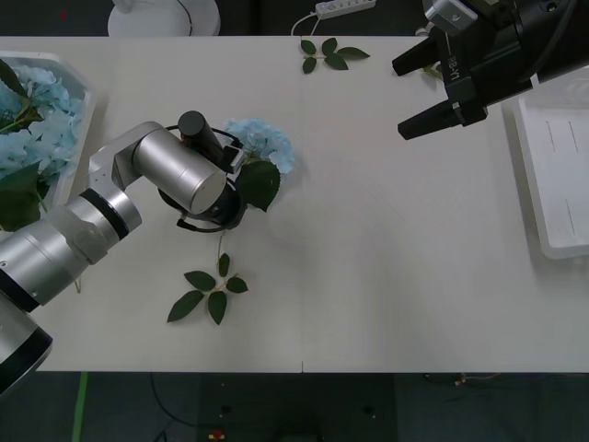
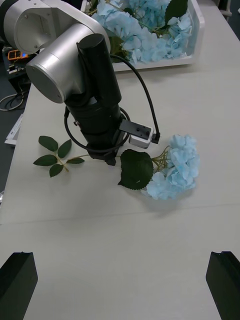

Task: Place the red flowers into the right box and the blue flowers into the left box. If a person shows an open palm, hand one flower to the person first, then continue sorting.

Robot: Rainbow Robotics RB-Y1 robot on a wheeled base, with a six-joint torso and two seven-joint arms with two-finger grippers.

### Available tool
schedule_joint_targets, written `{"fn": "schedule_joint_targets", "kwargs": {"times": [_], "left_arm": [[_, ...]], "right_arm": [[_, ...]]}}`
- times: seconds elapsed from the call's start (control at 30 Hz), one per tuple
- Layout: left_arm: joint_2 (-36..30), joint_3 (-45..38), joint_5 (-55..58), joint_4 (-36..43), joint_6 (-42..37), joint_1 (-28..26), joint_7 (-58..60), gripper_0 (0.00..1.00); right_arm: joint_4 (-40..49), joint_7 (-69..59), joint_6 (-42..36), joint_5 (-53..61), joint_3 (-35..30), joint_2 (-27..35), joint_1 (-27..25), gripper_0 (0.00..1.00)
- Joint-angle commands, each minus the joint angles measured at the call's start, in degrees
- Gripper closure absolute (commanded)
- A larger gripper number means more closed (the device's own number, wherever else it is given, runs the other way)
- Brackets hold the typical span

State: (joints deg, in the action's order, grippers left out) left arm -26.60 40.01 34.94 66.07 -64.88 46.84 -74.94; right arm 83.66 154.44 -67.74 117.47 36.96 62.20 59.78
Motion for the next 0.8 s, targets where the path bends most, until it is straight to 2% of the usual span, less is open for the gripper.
{"fn": "schedule_joint_targets", "kwargs": {"times": [0.03,0.27,0.47,0.67,0.8], "left_arm": [[1.3,0.7,-2.8,-1.3,-0.9,0.3,-2.0,1.0],[0.1,-0.5,-6.2,0.6,-1.6,0.1,-0.9,1.0],[-5.0,-6.6,-6.6,8.9,-8.6,0.1,0.1,1.0],[-12.9,-17.1,-5.9,20.2,-21.4,-0.6,0.5,1.0],[-18.1,-27.7,-5.8,26.5,-33.5,-2.3,-0.2,1.0]], "right_arm": [[1.2,0.6,0.4,0.0,-0.1,1.7,3.0,0.0],[1.2,0.6,0.4,0.0,-0.1,1.7,3.0,0.0],[1.2,0.6,0.4,0.0,-0.1,1.7,3.0,0.0],[1.2,0.6,0.4,0.0,-0.1,1.7,3.0,0.0],[1.2,0.6,0.4,0.0,-0.1,1.7,3.0,0.0]]}}
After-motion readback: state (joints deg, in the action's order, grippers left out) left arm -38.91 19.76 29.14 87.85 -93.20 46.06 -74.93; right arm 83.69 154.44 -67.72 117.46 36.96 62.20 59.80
